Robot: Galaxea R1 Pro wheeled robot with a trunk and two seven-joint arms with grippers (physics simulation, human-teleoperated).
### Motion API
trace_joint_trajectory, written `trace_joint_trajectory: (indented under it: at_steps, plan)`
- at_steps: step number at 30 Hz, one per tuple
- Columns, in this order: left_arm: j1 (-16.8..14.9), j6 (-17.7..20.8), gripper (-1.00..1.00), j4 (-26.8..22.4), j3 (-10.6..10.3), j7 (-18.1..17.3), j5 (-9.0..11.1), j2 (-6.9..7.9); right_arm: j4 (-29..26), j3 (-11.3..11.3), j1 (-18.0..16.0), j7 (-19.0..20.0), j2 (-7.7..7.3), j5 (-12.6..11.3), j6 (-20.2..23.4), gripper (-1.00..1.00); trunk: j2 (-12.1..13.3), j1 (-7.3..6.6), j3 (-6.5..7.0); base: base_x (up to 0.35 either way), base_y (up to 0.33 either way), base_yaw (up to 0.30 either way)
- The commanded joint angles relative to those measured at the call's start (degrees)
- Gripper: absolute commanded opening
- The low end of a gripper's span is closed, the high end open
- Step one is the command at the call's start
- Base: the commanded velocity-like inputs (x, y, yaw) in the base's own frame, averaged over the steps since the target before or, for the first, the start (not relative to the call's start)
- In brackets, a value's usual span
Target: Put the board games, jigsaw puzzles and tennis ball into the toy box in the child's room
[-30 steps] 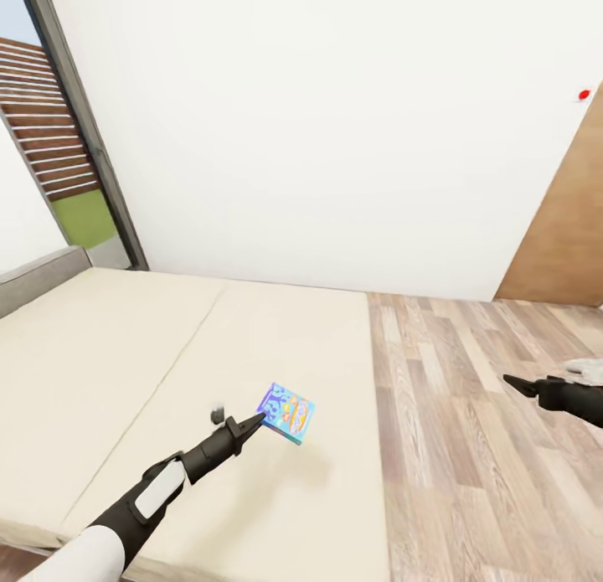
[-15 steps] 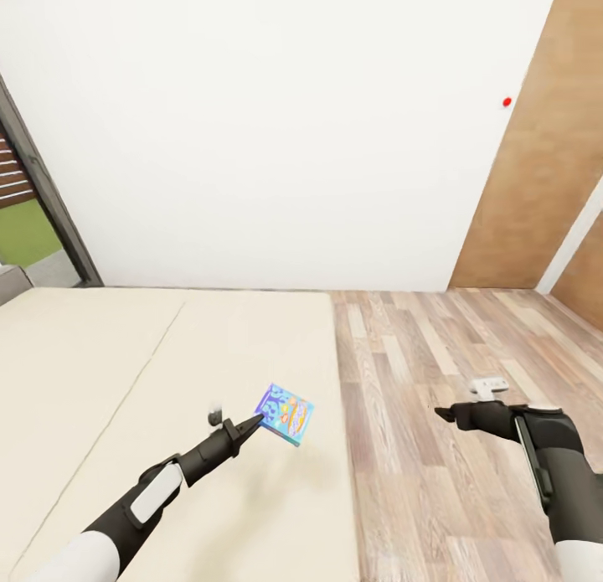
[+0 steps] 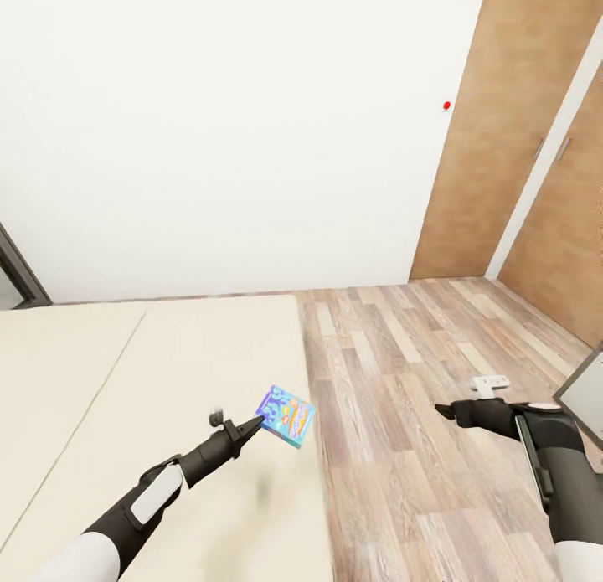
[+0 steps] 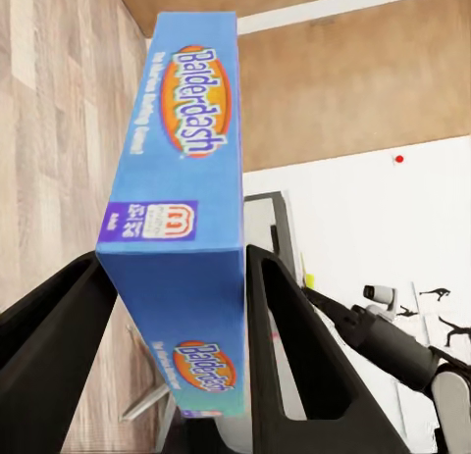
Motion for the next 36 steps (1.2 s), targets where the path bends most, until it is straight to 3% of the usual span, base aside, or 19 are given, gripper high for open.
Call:
trace_joint_trajectory:
  at_steps: [1,22,36]
  plan:
    - [0.0,0.4,-1.00,0.0,-0.2,0.0,0.7,0.07,-0.7,-0.1,0.0,0.6,0.01,0.6,0.1,1.00,0.0,0.00,-0.05,0.000,0.000,-0.092]
    - [0.3,0.2,-1.00,0.0,-0.2,0.0,0.7,0.12,-4.9,-0.1,0.3,0.7,0.10,0.6,0.1,1.00,0.0,0.00,-0.05,0.097,-0.270,-0.008]
    - [0.3,0.4,-1.00,0.0,-0.2,0.0,0.8,0.12,-5.0,-0.1,0.3,0.8,0.10,0.6,0.1,1.00,0.0,0.00,-0.05,-0.097,-0.295,-0.007]
